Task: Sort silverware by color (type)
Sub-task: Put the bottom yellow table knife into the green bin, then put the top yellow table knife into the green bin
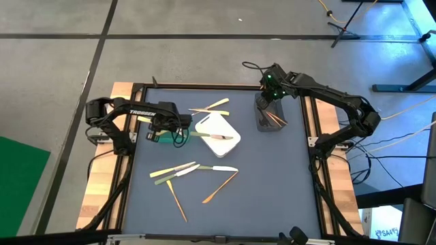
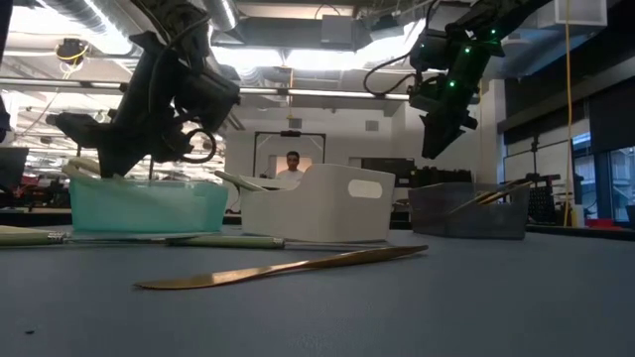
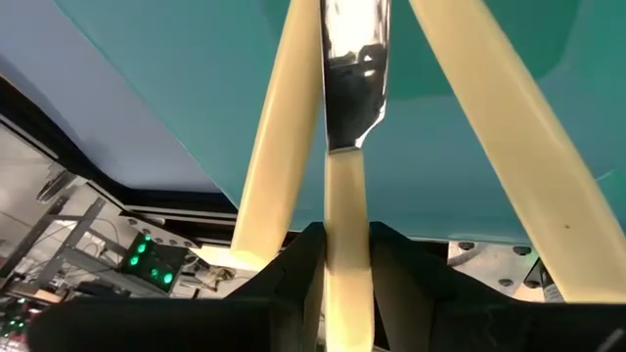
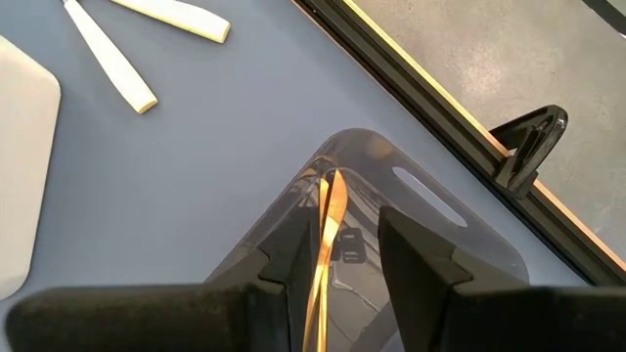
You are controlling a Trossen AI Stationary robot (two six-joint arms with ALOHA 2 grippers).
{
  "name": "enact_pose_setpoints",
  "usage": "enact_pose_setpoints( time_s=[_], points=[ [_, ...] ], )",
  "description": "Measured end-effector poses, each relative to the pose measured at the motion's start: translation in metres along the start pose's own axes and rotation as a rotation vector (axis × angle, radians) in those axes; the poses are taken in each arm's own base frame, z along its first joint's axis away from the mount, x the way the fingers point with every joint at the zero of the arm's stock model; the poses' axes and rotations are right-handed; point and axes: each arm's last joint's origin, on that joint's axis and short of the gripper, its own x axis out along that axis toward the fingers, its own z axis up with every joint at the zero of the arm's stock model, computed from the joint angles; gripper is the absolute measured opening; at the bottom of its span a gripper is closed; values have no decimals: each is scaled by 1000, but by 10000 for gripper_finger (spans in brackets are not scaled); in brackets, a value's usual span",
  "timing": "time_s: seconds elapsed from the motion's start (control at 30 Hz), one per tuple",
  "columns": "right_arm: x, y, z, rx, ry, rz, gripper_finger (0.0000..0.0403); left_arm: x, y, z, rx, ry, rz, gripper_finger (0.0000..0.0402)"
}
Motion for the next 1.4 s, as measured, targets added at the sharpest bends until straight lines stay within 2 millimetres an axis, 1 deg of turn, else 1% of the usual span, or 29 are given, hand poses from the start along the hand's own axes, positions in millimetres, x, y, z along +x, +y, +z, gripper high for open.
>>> enact_pose_setpoints(
  time_s=[0.3,0.67,0.83,1.0,1.1,1.2,1.4],
  points=[
    [0,0,0,0,0,0,111,0,0,1,-10,-6,-2,82],
    [0,0,0,0,0,0,111,0,0,1,-12,-8,-1,135],
    [0,0,0,0,0,0,111,0,0,0,-29,-4,-3,137],
    [0,0,0,0,0,0,111,-3,-1,-6,-33,1,-4,138],
    [0,0,0,0,0,0,111,-5,-1,-10,-45,-11,0,138],
    [0,0,0,0,0,0,111,-8,-1,-14,-101,-30,5,138],
    [0,0,3,2,-33,2,111,-26,5,-25,-228,-127,23,138]
  ],
)
